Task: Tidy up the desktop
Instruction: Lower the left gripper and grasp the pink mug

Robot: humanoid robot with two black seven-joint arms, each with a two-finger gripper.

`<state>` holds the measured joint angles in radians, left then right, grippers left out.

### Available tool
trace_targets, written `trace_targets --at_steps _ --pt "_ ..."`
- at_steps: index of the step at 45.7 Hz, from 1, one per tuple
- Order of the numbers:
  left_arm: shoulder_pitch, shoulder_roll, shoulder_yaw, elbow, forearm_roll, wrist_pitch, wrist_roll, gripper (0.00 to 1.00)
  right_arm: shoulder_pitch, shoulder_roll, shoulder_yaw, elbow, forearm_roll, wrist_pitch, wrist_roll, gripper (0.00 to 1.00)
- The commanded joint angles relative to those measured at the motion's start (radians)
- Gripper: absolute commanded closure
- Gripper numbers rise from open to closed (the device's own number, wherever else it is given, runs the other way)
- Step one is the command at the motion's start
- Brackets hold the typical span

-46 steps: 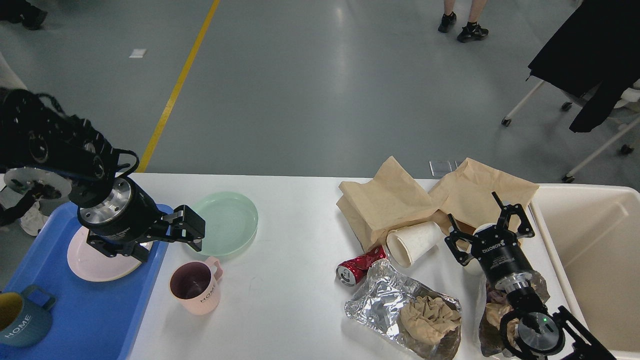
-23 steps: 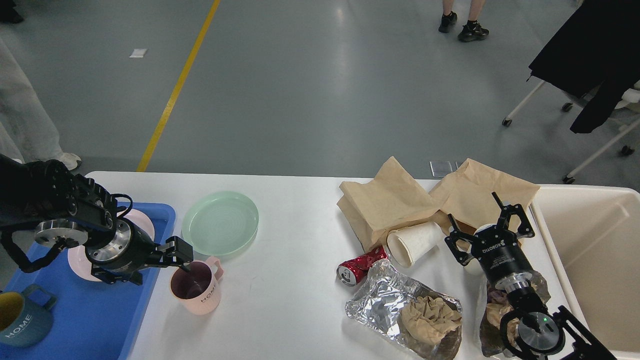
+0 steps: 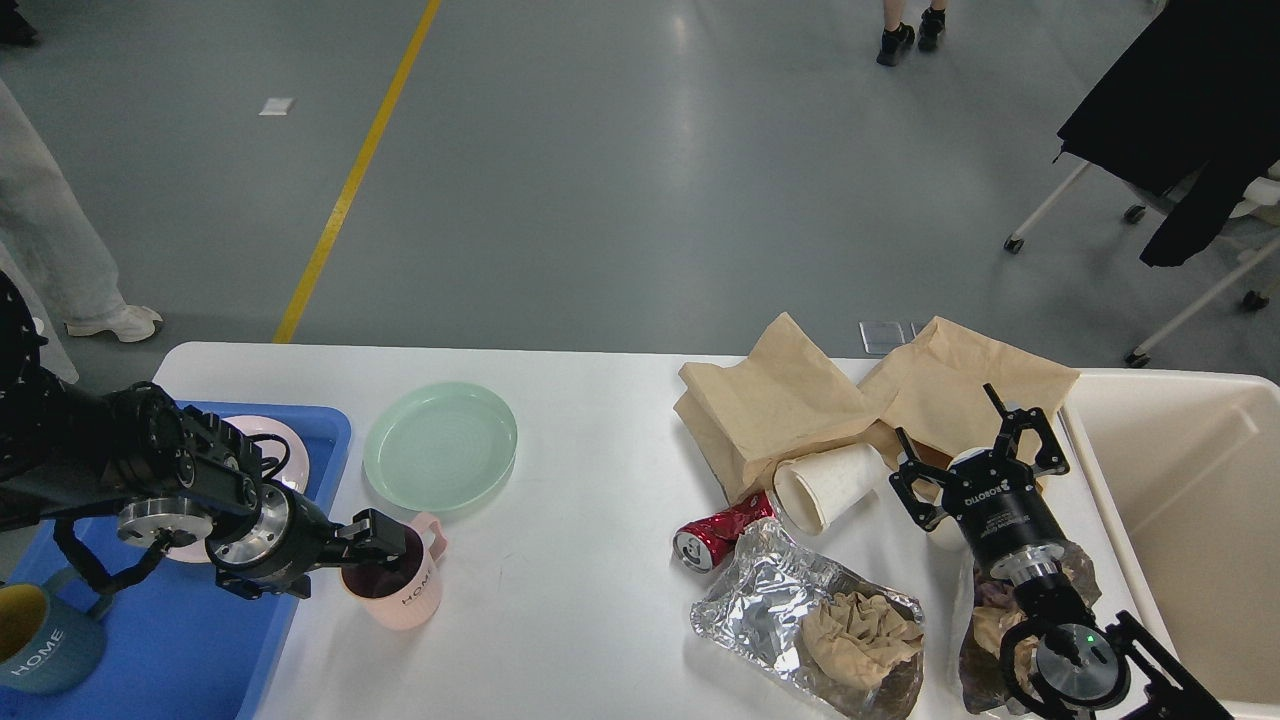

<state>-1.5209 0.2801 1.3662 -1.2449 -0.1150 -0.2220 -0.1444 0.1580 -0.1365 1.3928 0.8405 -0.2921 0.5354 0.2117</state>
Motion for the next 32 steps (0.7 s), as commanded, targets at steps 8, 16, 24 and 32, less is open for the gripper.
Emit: trace_targets --at_steps 8,16,24,32 --pt "0.045 -0.006 -0.018 0.022 0.029 0.075 0.002 0.13 0.0 0.0 0.0 0.0 0.001 0.0 0.0 0.0" --pt "0.07 -0.013 -0.032 0.022 0.067 0.09 0.002 0.27 0.0 0.0 0.0 0.0 0.001 0.0 0.0 0.0" --pt "0.076 -0.012 -0.03 0.025 0.063 0.092 0.003 0.51 0.0 0.0 0.0 0.0 0.001 0.0 0.0 0.0" --pt "0.09 -0.012 -0.033 0.041 0.064 0.09 0.026 0.85 0.0 0.0 0.0 0.0 -0.001 0.0 0.0 0.0"
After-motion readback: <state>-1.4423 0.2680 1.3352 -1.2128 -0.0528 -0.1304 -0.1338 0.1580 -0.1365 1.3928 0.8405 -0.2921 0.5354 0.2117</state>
